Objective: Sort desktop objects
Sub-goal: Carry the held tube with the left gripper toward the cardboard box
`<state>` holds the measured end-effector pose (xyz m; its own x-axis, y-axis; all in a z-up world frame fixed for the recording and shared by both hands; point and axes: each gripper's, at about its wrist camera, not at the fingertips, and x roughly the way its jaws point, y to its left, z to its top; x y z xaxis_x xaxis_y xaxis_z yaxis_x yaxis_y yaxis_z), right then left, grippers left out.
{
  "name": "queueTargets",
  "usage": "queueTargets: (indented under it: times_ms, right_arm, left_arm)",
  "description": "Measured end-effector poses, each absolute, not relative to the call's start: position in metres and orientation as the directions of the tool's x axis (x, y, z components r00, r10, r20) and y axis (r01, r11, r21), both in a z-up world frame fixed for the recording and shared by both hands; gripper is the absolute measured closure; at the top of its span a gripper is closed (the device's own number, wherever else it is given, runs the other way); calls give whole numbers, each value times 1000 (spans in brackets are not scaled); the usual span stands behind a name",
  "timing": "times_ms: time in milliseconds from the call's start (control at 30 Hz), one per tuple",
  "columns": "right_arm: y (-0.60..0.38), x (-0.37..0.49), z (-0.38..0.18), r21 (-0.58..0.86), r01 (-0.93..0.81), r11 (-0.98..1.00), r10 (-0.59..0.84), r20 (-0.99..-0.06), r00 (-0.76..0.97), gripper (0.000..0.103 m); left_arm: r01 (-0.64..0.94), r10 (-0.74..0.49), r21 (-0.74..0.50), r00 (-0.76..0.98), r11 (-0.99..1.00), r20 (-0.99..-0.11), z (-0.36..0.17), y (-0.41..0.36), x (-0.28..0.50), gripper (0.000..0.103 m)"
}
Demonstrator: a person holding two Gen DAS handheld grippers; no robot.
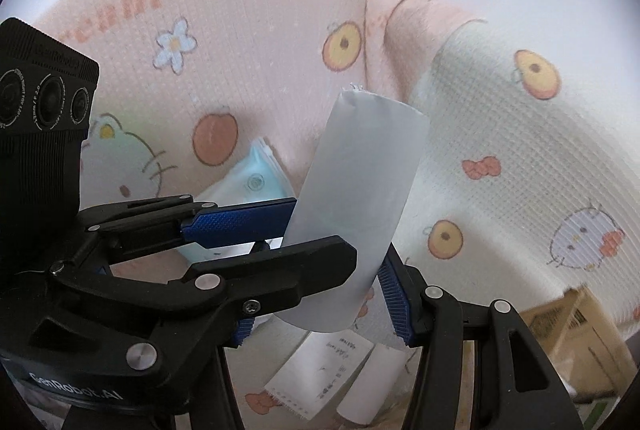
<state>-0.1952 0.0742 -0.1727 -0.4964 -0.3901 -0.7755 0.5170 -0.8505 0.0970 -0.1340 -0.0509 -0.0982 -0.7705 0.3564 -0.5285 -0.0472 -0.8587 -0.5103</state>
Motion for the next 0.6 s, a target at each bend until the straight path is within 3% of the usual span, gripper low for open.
queueTargets:
  times_ms: [600]
  right_arm:
    - [137, -159, -143, 116, 376, -919, -329, -751, -573, 51]
  left_arm:
    - [-142, 426, -483, -716, -864, -552, -64, 16, -145, 60]
